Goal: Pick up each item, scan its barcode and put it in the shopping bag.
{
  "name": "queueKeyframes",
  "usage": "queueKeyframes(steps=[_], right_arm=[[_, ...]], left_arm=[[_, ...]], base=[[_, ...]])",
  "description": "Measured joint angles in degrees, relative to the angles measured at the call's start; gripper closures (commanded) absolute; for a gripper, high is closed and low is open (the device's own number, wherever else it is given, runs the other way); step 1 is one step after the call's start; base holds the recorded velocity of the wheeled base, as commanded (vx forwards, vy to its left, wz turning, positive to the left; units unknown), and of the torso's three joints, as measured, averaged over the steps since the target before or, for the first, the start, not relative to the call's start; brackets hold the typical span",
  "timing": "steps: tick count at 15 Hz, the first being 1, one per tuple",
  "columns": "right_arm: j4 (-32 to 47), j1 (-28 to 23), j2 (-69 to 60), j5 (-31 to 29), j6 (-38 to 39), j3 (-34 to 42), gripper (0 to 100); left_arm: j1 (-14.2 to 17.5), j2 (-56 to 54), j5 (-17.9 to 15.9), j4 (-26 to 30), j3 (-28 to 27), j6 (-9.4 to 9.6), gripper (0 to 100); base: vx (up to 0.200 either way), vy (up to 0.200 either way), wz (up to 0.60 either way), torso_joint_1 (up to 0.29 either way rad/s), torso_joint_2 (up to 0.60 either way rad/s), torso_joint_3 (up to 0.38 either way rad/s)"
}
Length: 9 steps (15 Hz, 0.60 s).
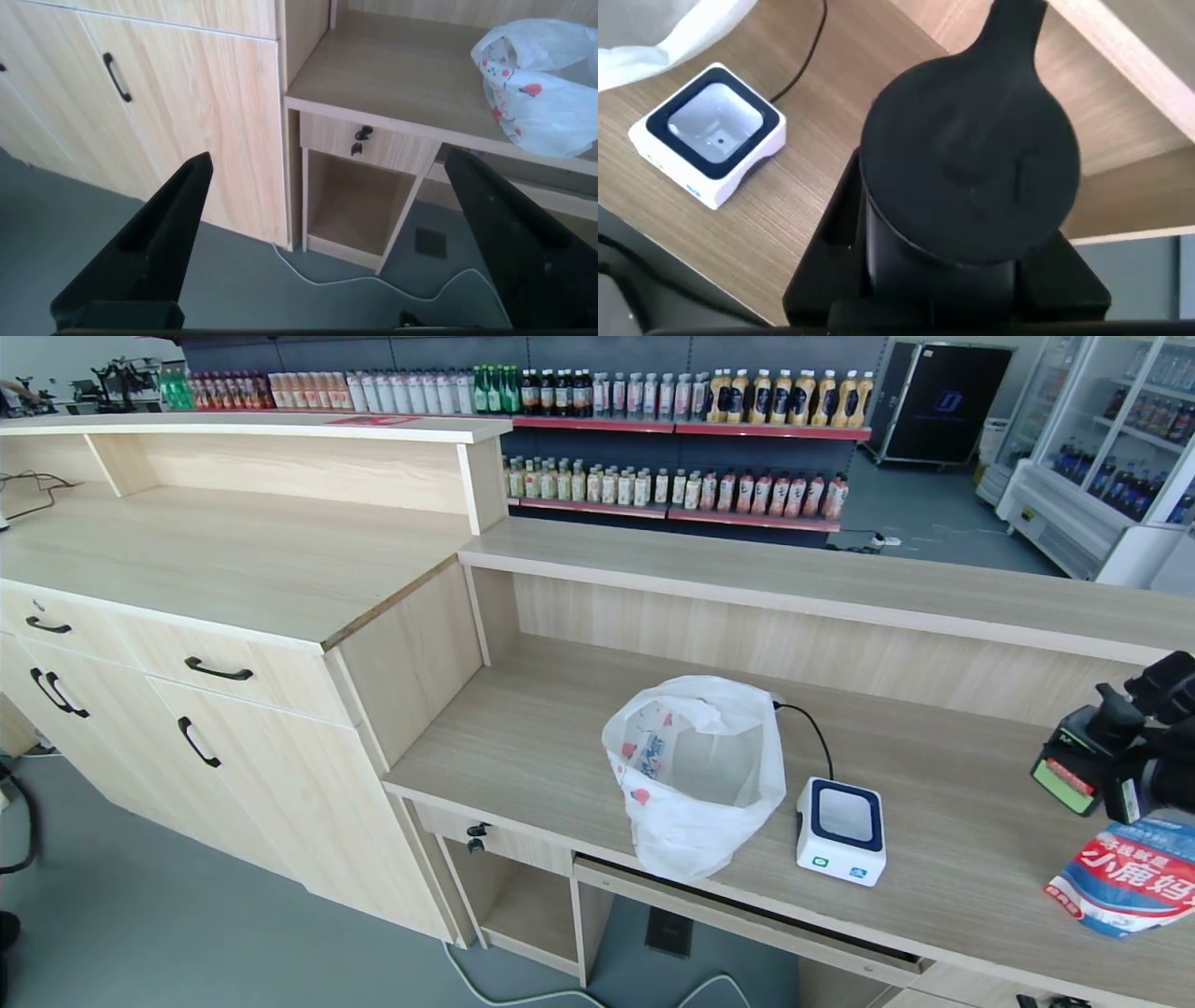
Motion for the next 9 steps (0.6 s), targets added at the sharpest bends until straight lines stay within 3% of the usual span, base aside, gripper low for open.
queueKeyframes(steps=[1, 5, 7, 9], right_arm=[[-1.9, -1.2, -1.4, -0.2, -0.6, 0.9, 100], [-4.3, -1.2, -2.5, 0.4, 0.5, 0.7, 100], [-5.4, 1.1, 0.1, -3.0, 1.1, -1.5, 100], [-10.6, 5.1, 4.5, -5.6, 4.3, -5.4, 100]], left_arm=[[0.0, 0.0, 0.0, 0.0, 0.0, 0.0, 0], [0.0, 0.0, 0.0, 0.0, 0.0, 0.0, 0], [0.0, 0.0, 0.0, 0.0, 0.0, 0.0, 0], [0.0, 0.0, 0.0, 0.0, 0.0, 0.0, 0]], base=[[0.0, 0.0, 0.0, 0.0, 0.0, 0.0], [0.0, 0.0, 0.6, 0.001, 0.0, 0.002], [0.0, 0.0, 0.6, 0.002, 0.0, 0.0], [0.0, 0.0, 0.0, 0.0, 0.0, 0.0]])
